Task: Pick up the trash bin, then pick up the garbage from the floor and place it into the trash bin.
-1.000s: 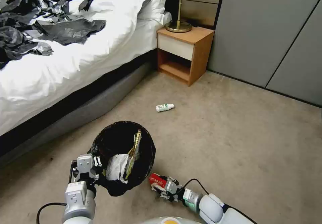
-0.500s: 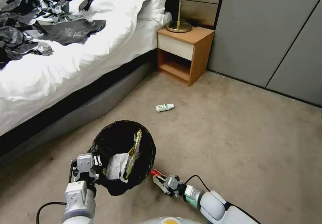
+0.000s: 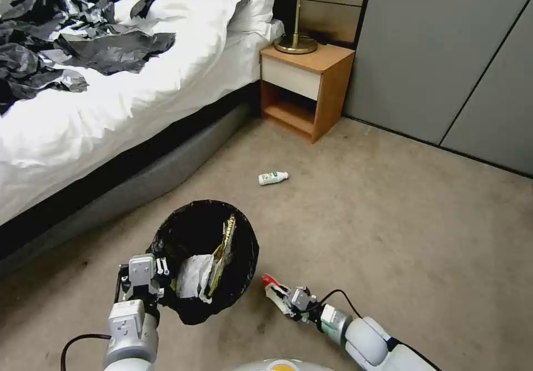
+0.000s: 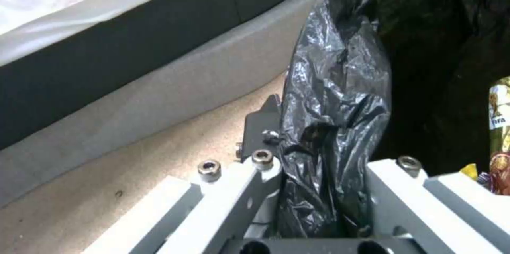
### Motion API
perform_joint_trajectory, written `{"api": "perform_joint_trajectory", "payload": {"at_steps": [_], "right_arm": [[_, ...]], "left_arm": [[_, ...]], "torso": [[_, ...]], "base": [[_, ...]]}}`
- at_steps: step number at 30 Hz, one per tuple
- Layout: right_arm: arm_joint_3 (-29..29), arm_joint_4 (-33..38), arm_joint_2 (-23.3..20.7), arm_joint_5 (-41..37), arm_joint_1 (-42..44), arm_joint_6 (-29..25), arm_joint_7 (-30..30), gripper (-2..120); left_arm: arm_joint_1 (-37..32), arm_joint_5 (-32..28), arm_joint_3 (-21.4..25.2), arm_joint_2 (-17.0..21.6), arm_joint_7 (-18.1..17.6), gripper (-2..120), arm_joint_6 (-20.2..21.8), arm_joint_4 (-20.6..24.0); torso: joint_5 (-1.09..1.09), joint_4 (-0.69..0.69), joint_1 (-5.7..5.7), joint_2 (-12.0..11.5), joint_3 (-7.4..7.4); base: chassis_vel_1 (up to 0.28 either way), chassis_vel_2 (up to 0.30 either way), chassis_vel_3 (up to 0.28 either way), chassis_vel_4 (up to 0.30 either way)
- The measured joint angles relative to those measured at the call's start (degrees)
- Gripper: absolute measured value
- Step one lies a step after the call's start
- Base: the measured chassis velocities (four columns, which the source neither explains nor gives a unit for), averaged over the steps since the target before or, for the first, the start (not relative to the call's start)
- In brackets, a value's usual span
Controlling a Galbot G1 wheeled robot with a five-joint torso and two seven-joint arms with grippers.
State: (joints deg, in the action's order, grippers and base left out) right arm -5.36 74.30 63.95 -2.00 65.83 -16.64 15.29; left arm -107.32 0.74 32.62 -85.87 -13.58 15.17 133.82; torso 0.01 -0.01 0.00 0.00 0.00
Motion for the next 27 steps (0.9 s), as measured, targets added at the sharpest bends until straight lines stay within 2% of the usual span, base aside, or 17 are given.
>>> {"api": "perform_joint_trajectory", "payload": {"at_steps": [4, 5, 8, 10, 11, 13, 14, 15, 18, 20, 22, 27], "right_arm": [[3.23, 1.73, -0.20, -3.17, -1.30, -0.23, -1.65, 0], [6.05, 4.60, 0.14, -5.53, -1.94, -0.18, -2.28, 0], [8.52, 7.96, 0.56, -7.53, -2.35, -0.01, -2.56, 0], [13.62, 17.06, 1.39, -11.32, -2.82, 0.75, -2.58, 0], [13.62, 17.06, 1.39, -11.32, -2.82, 0.75, -2.58, 0], [15.73, 23.16, 1.51, -13.44, -2.86, 1.32, -2.52, 0], [15.73, 23.16, 1.51, -13.44, -2.86, 1.32, -2.52, 0], [17.46, 30.15, 1.28, -15.89, -2.65, 1.87, -2.16, 0], [17.55, 41.48, -0.57, -19.03, -1.31, 2.31, -1.57, 0], [17.22, 43.08, -0.94, -19.35, -1.01, 2.23, -1.43, 0], [14.02, 50.30, -3.10, -19.99, 1.41, 1.10, 0.12, 0], [9.87, 54.34, -4.92, -19.77, 3.25, 1.15, 0.99, 0]], "left_arm": [[-0.20, 0.07, -0.02, 0.04, 0.00, 3, 0.00, 0.25], [-0.27, 0.12, -0.07, 0.04, 0.00, 3, 0.00, 0.32], [-0.36, 0.15, -0.10, 0.04, 0.00, 3, -0.01, 0.38], [-0.46, 0.16, -0.02, 0.16, -0.01, 3, -0.02, 0.48], [-0.46, 0.16, -0.02, 0.16, -0.01, 3, -0.02, 0.48], [-0.39, 0.13, 0.11, 0.27, -0.01, 3, -0.02, 0.48], [-0.39, 0.13, 0.11, 0.27, -0.01, 3, -0.02, 0.48], [-0.30, 0.10, 0.15, 0.31, -0.02, 3, -0.02, 0.48], [-0.18, 0.09, 0.05, 0.29, -0.02, 3, -0.02, 0.48], [-0.14, 0.09, 0.02, 0.29, -0.02, 3, -0.01, 0.48], [-0.03, 0.16, -0.27, 0.28, -0.01, 3, 0.04, 0.47], [-0.02, 0.30, -0.51, 0.25, 0.02, 3, 0.09, 0.44]], "torso": [[0.00, 0.01, 0.00, 0.00, 0.00], [-0.01, 0.01, 0.00, 0.00, 0.00], [0.00, 0.01, 0.00, 0.00, 0.00], [-0.01, 0.02, 0.00, 0.00, 0.00], [-0.01, 0.02, 0.00, 0.00, 0.00], [-0.01, 0.02, 0.00, 0.00, 0.00], [-0.01, 0.02, 0.00, 0.00, 0.00], [-0.03, 0.01, 0.00, 0.00, 0.00], [-0.02, 0.01, 0.00, 0.00, 0.00], [-0.03, 0.00, 0.00, 0.00, 0.00], [-0.02, 0.00, 0.00, 0.00, 0.00], [-0.01, -0.01, 0.00, 0.00, 0.00]], "base": [[0.000, 0.000, 0.000, 0.000], [0.000, 0.000, 0.000, 0.000], [0.000, 0.000, 0.000, 0.000], [0.000, 0.000, 0.000, 0.000], [0.000, 0.000, 0.000, 0.000], [0.000, 0.000, 0.000, 0.000], [0.000, 0.000, 0.000, 0.000], [0.000, 0.000, 0.000, 0.000], [0.000, 0.000, 0.000, 0.000], [0.000, 0.000, 0.000, 0.000], [0.000, 0.000, 0.000, 0.000], [0.000, 0.000, 0.000, 0.000]]}}
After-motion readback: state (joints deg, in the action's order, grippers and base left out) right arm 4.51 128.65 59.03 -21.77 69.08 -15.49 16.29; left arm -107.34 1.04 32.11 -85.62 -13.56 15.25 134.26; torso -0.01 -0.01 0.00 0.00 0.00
